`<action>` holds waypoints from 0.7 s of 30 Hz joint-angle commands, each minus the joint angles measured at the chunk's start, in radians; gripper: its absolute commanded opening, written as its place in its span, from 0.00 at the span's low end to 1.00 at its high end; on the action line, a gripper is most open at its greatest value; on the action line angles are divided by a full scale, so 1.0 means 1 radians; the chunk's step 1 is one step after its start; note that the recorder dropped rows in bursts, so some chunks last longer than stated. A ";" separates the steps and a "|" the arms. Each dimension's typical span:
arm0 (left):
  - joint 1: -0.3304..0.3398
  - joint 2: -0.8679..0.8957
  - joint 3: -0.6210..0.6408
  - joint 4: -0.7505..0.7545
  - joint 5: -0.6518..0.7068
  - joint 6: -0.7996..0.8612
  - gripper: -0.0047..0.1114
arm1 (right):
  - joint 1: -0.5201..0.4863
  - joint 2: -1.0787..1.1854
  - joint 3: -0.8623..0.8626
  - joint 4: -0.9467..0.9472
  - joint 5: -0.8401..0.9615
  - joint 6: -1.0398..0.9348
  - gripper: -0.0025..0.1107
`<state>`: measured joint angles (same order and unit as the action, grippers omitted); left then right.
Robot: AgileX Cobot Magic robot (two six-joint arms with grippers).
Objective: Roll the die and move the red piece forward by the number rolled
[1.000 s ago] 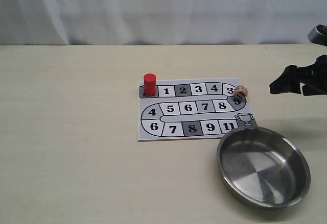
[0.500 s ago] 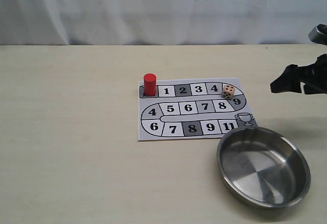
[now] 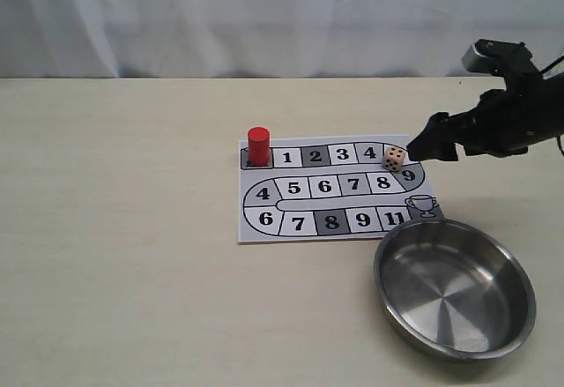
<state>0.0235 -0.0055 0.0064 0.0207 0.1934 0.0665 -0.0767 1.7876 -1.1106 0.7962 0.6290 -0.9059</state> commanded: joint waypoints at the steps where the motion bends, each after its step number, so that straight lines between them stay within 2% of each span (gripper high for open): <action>1: -0.002 0.005 -0.006 -0.007 -0.004 -0.004 0.04 | 0.077 -0.002 -0.005 -0.105 -0.129 0.123 0.80; 2: -0.002 0.005 -0.006 -0.007 -0.004 -0.004 0.04 | 0.092 -0.002 -0.005 -0.135 -0.143 0.131 0.76; 3: -0.002 0.005 -0.006 -0.007 -0.004 -0.004 0.04 | 0.117 -0.002 -0.005 -0.179 -0.182 0.169 0.66; 4: -0.002 0.005 -0.006 -0.007 -0.004 -0.004 0.04 | 0.127 -0.002 -0.005 -0.184 -0.200 0.187 0.62; 6: -0.002 0.005 -0.006 -0.007 -0.004 -0.004 0.04 | 0.138 0.006 -0.005 -0.184 -0.250 0.225 0.46; 9: -0.002 0.005 -0.006 -0.007 -0.008 -0.004 0.04 | 0.138 0.041 -0.005 -0.184 -0.246 0.252 0.31; 11: -0.002 0.005 -0.006 -0.007 -0.010 -0.004 0.04 | 0.138 0.068 -0.005 -0.184 -0.246 0.257 0.16; 12: -0.002 0.005 -0.006 -0.007 -0.010 -0.004 0.04 | 0.138 0.079 -0.005 -0.184 -0.250 0.257 0.05; 21: -0.002 0.005 -0.006 -0.007 -0.010 -0.004 0.04 | 0.137 0.212 -0.171 -0.212 -0.086 0.450 0.06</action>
<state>0.0235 -0.0055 0.0064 0.0207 0.1934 0.0665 0.0613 1.9651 -1.2360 0.6174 0.4967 -0.5226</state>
